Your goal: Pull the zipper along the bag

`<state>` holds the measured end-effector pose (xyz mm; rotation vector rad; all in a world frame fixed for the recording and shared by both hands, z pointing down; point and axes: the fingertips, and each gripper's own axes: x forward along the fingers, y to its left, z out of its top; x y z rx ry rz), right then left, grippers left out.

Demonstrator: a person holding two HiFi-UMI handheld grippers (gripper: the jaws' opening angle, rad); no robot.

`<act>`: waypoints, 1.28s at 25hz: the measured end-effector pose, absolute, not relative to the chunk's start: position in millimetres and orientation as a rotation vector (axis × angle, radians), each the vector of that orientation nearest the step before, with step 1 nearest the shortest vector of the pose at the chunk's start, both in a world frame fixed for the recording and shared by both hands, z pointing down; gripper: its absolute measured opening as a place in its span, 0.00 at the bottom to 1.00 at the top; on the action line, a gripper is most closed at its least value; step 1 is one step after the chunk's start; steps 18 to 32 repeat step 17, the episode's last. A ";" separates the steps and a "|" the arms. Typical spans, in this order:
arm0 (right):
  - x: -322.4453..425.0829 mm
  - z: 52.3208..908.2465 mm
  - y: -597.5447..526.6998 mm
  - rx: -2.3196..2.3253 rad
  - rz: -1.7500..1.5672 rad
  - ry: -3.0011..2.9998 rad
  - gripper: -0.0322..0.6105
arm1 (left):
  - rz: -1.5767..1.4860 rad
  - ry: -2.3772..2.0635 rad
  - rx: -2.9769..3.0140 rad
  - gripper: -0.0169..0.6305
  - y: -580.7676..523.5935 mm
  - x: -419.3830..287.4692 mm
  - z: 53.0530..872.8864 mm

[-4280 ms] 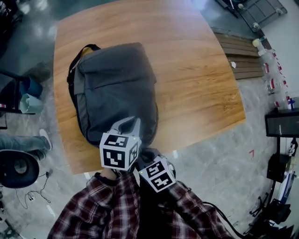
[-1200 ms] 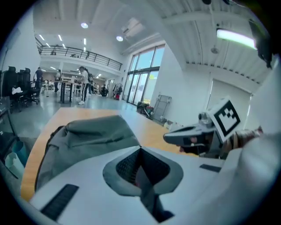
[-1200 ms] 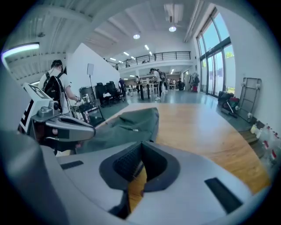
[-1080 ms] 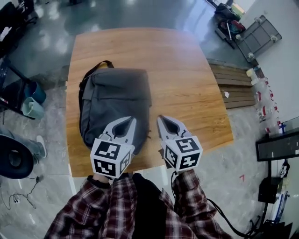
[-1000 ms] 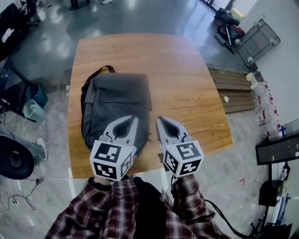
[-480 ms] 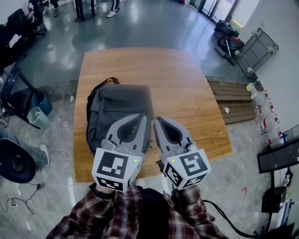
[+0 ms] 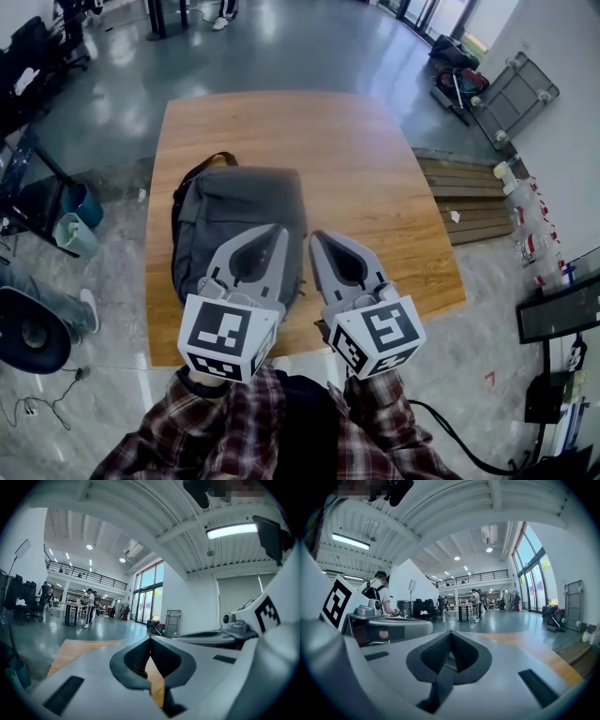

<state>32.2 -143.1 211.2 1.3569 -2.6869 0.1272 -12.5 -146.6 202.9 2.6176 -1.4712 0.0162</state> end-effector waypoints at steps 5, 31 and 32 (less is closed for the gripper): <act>34.7 214.1 -144.3 1.366 0.132 -2.676 0.06 | 0.027 -1.457 2.623 0.04 -148.0 -8.6 205.4; 34.6 217.3 -145.8 1.358 0.134 -2.664 0.06 | 0.030 -1.460 2.625 0.04 -151.0 -6.4 205.3; 34.6 217.3 -145.8 1.358 0.134 -2.664 0.06 | 0.030 -1.460 2.625 0.04 -151.0 -6.4 205.3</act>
